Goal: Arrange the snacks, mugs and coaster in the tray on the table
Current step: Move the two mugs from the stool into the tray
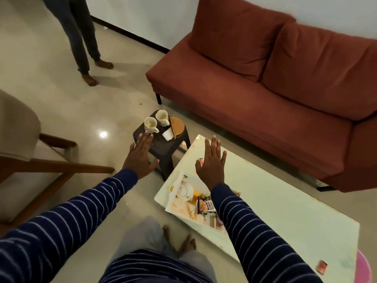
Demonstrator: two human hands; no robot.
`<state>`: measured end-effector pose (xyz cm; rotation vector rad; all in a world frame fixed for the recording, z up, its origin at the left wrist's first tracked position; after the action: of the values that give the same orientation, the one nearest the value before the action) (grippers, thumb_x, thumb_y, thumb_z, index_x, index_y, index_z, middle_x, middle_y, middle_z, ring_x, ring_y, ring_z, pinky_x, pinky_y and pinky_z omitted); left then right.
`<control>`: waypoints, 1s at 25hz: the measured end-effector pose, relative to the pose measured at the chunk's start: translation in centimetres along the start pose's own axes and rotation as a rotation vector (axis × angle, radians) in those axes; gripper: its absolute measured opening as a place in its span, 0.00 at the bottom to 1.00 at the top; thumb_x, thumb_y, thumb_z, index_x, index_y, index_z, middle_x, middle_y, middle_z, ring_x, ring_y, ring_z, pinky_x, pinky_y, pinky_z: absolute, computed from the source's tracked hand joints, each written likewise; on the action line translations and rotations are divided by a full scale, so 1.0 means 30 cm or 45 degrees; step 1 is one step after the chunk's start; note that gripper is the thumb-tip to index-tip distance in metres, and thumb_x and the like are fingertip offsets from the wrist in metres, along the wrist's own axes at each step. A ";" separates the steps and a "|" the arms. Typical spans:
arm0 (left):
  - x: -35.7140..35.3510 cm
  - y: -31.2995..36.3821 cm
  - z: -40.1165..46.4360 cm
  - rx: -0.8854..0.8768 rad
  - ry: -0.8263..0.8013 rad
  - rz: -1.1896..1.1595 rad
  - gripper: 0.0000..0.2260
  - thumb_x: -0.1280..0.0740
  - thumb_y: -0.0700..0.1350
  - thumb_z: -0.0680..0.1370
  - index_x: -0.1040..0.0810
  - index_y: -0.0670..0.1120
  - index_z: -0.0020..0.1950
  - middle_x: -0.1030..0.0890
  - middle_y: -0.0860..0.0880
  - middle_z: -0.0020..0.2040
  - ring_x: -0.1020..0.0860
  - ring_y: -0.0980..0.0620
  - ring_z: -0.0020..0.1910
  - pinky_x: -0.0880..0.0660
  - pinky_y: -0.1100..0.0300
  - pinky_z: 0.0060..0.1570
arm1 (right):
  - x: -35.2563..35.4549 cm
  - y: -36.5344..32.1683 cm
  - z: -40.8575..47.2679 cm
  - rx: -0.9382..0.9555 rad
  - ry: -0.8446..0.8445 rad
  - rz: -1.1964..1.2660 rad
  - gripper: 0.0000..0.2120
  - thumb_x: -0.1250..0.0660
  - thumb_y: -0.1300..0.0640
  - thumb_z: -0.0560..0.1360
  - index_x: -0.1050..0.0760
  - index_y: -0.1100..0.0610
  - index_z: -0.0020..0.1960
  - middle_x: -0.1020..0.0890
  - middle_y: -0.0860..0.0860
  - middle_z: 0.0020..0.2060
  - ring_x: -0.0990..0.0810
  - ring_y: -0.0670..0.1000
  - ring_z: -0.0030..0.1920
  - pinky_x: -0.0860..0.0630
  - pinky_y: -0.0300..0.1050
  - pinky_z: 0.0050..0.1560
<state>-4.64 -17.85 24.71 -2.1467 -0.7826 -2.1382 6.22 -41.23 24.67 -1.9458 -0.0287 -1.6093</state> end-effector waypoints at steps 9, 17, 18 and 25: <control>-0.014 -0.328 0.343 0.043 -0.043 0.000 0.41 0.28 0.51 0.74 0.48 0.44 0.80 0.48 0.44 0.81 0.51 0.42 0.79 0.48 0.38 0.75 | -0.217 -0.207 0.320 0.045 -0.066 0.017 0.36 0.38 0.52 0.78 0.50 0.53 0.81 0.54 0.53 0.81 0.57 0.56 0.81 0.56 0.60 0.78; -0.263 -0.719 0.808 0.077 -0.330 -0.132 0.43 0.29 0.50 0.75 0.52 0.45 0.81 0.51 0.46 0.81 0.53 0.45 0.80 0.51 0.41 0.76 | -0.664 -0.397 0.777 -0.023 -0.253 0.086 0.36 0.35 0.57 0.76 0.47 0.55 0.80 0.49 0.54 0.81 0.50 0.56 0.80 0.51 0.56 0.78; -0.307 -0.760 0.851 0.090 -0.373 -0.134 0.43 0.29 0.50 0.75 0.52 0.45 0.81 0.51 0.46 0.81 0.53 0.45 0.80 0.52 0.42 0.76 | -0.724 -0.418 0.829 -0.032 -0.275 0.108 0.35 0.35 0.59 0.76 0.46 0.56 0.80 0.47 0.55 0.81 0.49 0.56 0.80 0.51 0.54 0.78; -0.596 -0.936 1.105 0.116 -0.553 -0.198 0.45 0.26 0.46 0.73 0.53 0.45 0.80 0.51 0.46 0.81 0.50 0.44 0.80 0.47 0.42 0.75 | -1.117 -0.429 1.081 -0.186 -0.479 0.143 0.27 0.37 0.55 0.81 0.39 0.60 0.77 0.29 0.57 0.72 0.30 0.58 0.71 0.28 0.53 0.66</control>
<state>17.50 12.33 -3.68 -2.6128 -1.0791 -1.6646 21.19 -4.04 -2.42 -2.2959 0.0471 -1.1843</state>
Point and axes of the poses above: each hand's wrist, its own z-axis towards the middle knuckle, its own x-axis out of the back of the hand, y = z × x, the point moved 6 cm from there along z, towards the middle knuckle
